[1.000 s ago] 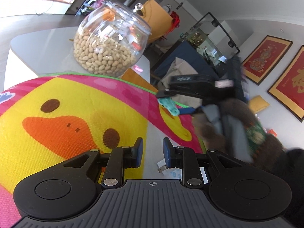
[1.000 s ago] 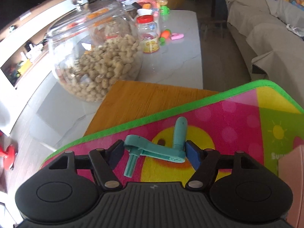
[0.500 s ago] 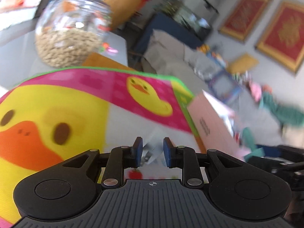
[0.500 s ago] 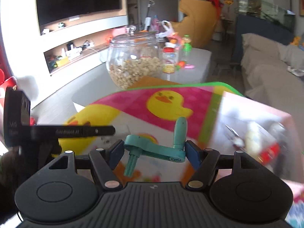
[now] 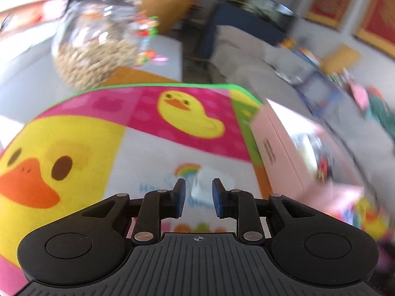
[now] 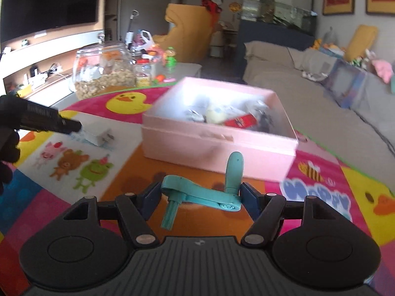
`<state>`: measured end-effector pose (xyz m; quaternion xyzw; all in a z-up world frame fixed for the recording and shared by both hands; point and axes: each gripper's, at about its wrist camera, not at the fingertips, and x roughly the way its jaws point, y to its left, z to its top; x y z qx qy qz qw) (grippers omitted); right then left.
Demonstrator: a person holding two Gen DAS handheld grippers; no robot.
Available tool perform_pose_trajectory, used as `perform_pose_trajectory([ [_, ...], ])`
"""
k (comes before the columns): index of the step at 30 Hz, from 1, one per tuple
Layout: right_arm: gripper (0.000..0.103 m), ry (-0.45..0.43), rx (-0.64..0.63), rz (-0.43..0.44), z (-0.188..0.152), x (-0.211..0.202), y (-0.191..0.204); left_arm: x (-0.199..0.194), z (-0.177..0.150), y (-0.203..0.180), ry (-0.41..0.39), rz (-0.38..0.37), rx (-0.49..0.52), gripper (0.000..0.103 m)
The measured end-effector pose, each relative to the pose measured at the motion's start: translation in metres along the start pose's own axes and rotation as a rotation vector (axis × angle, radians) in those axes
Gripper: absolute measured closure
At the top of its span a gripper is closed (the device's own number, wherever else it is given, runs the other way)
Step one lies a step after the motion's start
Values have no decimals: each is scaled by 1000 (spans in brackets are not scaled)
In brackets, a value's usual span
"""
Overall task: Organize rigid objects
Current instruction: 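Grasp the white cube charger with the left tool while the right tool holds the teal clip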
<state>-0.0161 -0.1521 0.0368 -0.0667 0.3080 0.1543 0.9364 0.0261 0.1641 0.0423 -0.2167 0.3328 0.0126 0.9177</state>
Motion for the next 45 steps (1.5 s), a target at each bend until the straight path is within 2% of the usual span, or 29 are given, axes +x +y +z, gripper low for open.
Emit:
perform_pose_trajectory([
  [2, 33, 13, 24, -8, -6, 2, -5, 7, 11, 4, -9, 9, -72, 77],
  [4, 33, 27, 50, 1, -12, 4, -9, 18, 19, 2, -13, 29, -95, 77],
  [8, 32, 54, 96, 32, -19, 10, -14, 38, 27, -10, 12, 35, -18, 78],
  [10, 32, 57, 121, 50, -19, 12, -18, 40, 22, -16, 46, -6, 19, 79],
  [15, 26, 55, 147, 81, -20, 14, -20, 20, -13, -31, 125, -118, 177, 79],
  [19, 23, 60, 130, 77, -19, 16, -17, -7, -45, -43, 172, -223, 345, 73],
  [22, 21, 65, 119, 73, -18, 18, -15, -23, -64, -59, 154, -204, 503, 68],
  [25, 20, 68, 108, 64, -18, 18, -13, -25, -81, -75, 188, -141, 634, 71],
  [28, 20, 68, 107, 63, -19, 18, -13, -27, -92, -84, 191, -130, 699, 71],
  [30, 20, 68, 106, 62, -19, 18, -12, -24, -92, -85, 219, -162, 656, 69],
  [32, 20, 69, 103, 60, -19, 18, -12, -20, -91, -88, 233, -175, 610, 62],
  [37, 20, 68, 108, 64, -19, 18, -13, -15, -93, -101, 259, -166, 612, 42],
  [40, 20, 67, 111, 66, -19, 18, -14, -14, -90, -102, 263, -158, 562, 42],
  [43, 20, 64, 119, 71, -19, 18, -15, -9, -75, -91, 255, -160, 397, 43],
  [45, 20, 65, 118, 71, -19, 18, -15, -4, -65, -88, 226, -131, 328, 44],
])
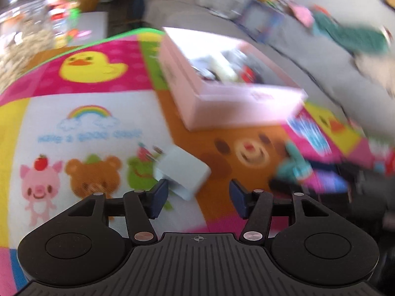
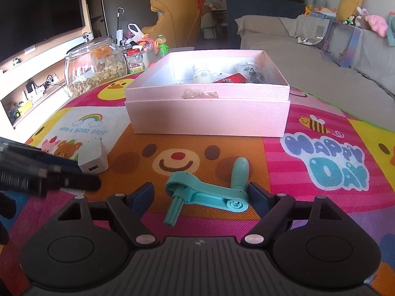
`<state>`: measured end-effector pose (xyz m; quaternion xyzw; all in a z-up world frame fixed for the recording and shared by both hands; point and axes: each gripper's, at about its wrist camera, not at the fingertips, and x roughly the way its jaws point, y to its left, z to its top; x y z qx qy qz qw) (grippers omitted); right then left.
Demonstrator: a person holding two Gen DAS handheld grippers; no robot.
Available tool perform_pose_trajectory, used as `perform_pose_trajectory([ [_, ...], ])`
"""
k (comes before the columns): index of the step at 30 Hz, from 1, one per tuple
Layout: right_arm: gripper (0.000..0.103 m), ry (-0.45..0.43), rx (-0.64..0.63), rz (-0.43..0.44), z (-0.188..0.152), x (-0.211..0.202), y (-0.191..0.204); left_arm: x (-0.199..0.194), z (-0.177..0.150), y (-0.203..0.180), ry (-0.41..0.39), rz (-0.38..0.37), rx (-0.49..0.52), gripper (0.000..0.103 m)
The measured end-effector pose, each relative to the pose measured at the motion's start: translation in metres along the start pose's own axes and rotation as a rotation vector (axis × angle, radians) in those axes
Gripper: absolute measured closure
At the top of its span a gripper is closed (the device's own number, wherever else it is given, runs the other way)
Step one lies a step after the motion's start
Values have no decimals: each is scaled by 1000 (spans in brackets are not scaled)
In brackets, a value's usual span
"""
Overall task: Organize rigid objects
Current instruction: 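Grasp the white cube charger with the left tool while the right tool holds the teal clip, then place the charger into the pink box with the left tool while the right tool places the teal clip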
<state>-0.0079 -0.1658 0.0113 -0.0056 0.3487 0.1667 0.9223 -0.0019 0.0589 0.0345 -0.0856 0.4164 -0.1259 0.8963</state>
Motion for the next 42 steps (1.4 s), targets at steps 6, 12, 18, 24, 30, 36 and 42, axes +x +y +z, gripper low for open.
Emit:
perform_pose_trajectory([
  [6, 20, 2, -5, -3, 0, 0, 0, 12, 16, -3, -25, 48, -5, 44],
  [12, 16, 17, -37, -8, 0, 3, 4, 21, 6, -17, -25, 94, 127, 51],
  [18, 0, 67, -48, 53, 4, 9, 3, 16, -3, -11, -35, 110, 172, 65],
  [24, 0, 66, -64, 33, 4, 9, 8, 5, -13, -3, -38, 73, 168, 64],
  [30, 16, 22, 11, -23, 8, 7, 0, 2, -18, -5, -69, 82, 155, 65],
  [36, 32, 19, -34, -66, 13, -9, 3, -12, -36, -7, -103, 36, 169, 66],
  [42, 32, -174, -59, -75, 26, -86, -4, -31, -43, -25, -81, -5, 268, 66],
])
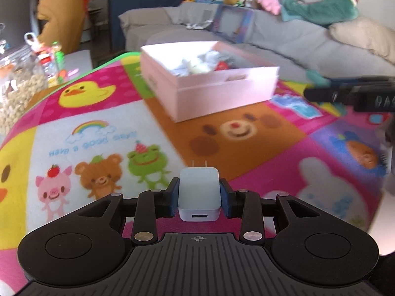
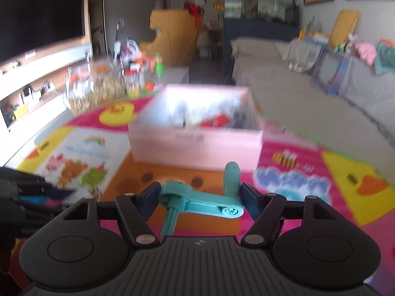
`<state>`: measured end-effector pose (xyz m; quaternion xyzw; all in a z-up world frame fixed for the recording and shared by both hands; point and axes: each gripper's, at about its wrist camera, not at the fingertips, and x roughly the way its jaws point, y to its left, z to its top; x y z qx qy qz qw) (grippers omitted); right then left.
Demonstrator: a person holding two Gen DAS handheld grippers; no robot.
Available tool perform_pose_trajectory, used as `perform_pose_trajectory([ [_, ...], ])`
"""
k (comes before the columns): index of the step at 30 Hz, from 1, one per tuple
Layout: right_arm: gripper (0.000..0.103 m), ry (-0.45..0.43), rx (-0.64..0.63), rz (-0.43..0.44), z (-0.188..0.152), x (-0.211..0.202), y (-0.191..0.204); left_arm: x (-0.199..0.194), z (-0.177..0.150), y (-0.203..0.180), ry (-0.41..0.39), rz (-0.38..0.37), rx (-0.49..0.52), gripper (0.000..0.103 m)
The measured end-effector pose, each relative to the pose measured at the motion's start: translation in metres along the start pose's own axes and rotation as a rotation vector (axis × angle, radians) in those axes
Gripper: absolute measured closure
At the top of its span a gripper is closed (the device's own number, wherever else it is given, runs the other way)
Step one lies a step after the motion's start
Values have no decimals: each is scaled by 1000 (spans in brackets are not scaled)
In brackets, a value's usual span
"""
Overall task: Organize rigid objects
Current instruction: 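Place the charger into the pink box with the left tool while the right tool places the teal clip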
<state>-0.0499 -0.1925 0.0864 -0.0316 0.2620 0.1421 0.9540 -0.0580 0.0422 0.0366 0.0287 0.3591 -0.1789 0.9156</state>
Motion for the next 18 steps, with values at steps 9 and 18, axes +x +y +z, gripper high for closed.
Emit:
perform_pose_trajectory([
  [9, 32, -126, 6, -69, 16, -36, -19, -30, 133, -1, -288, -11, 38, 66],
  [18, 32, -65, 35, -99, 4, -18, -30, 28, 212, 38, -322, 34, -142, 65],
])
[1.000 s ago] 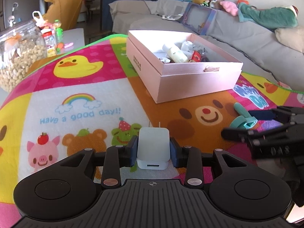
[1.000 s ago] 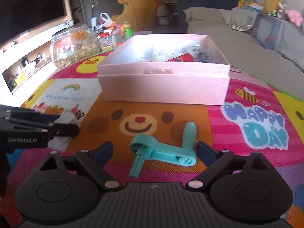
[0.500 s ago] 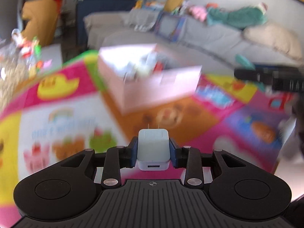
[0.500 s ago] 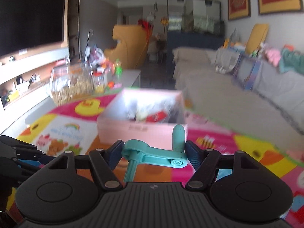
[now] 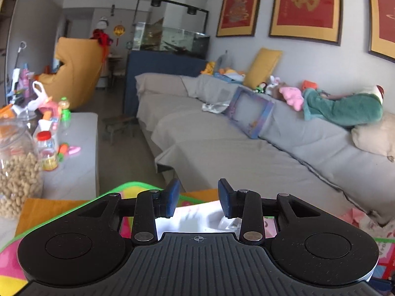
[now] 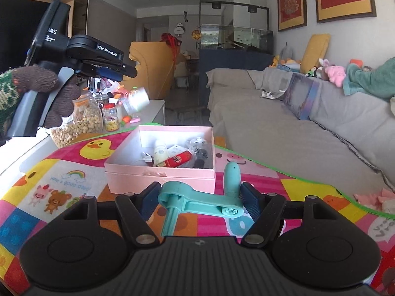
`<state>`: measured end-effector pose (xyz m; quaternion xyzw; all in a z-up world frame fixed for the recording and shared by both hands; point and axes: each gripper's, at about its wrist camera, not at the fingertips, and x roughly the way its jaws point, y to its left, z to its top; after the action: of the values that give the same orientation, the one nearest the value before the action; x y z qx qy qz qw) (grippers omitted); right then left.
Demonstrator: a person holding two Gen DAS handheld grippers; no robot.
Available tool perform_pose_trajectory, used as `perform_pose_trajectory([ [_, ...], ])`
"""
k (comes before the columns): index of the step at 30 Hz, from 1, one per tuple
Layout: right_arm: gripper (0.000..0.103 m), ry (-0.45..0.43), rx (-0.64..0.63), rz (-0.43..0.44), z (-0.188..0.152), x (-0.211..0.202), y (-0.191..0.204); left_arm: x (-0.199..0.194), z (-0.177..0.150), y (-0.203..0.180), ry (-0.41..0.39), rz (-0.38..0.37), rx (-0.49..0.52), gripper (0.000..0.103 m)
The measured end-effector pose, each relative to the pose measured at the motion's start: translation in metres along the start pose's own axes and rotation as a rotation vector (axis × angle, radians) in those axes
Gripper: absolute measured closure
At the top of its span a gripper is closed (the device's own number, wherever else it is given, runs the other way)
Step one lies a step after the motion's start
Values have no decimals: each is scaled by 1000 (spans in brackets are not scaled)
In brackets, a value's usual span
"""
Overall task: Organize rigid objects
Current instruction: 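Place the charger into the pink box with the left tool while the right tool places the teal clip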
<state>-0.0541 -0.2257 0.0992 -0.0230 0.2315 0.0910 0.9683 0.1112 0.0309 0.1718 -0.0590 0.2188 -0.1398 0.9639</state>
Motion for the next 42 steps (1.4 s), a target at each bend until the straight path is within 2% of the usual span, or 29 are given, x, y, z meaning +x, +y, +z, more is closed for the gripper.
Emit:
perform_pose_trajectory([
  [3, 32, 29, 13, -13, -5, 10, -4, -12, -22, 14, 23, -30, -44, 65],
  [9, 32, 34, 33, 14, 7, 27, 4, -51, -93, 29, 122, -53, -28, 65],
  [12, 32, -15, 29, 45, 38, 39, 15, -65, -121, 33, 161, -61, -41, 65],
  [16, 32, -108, 47, 159, 101, 65, 35, -68, -140, 31, 199, -48, -1, 65],
  [17, 26, -120, 42, 167, 118, 76, 41, -66, -142, 29, 212, -42, 10, 65],
  [18, 22, -112, 23, 152, 130, 87, 48, -66, -145, 29, 225, -35, 23, 65],
  [20, 20, -93, -3, 98, 142, 101, 59, -68, -151, 29, 241, -11, 68, 65],
  [21, 20, -84, -3, 84, 141, 104, 61, -70, -155, 30, 244, 14, 95, 65],
  [23, 20, -50, 14, 113, 127, 104, 58, -72, -165, 33, 253, 75, 129, 65],
  [25, 20, 6, 45, 141, 101, 100, 52, -71, -175, 38, 281, 126, 115, 65],
  [27, 20, 71, 60, 147, 71, 96, 44, -67, -185, 41, 320, 140, 84, 65],
  [32, 20, 277, 98, 76, -3, 107, 39, -62, -194, 22, 281, 174, 95, 59],
  [34, 20, 346, 129, 58, -20, 119, 37, -56, -193, 18, 279, 160, 67, 49],
  [36, 18, 309, 118, 37, -29, 116, 40, -50, -192, 12, 276, 162, 64, 44],
  [39, 18, 312, 75, 27, -32, 121, 49, -42, -194, 3, 252, 190, 62, 39],
  [42, 8, 301, 16, -22, -36, 129, 54, -38, -195, -3, 233, 238, 40, 38],
])
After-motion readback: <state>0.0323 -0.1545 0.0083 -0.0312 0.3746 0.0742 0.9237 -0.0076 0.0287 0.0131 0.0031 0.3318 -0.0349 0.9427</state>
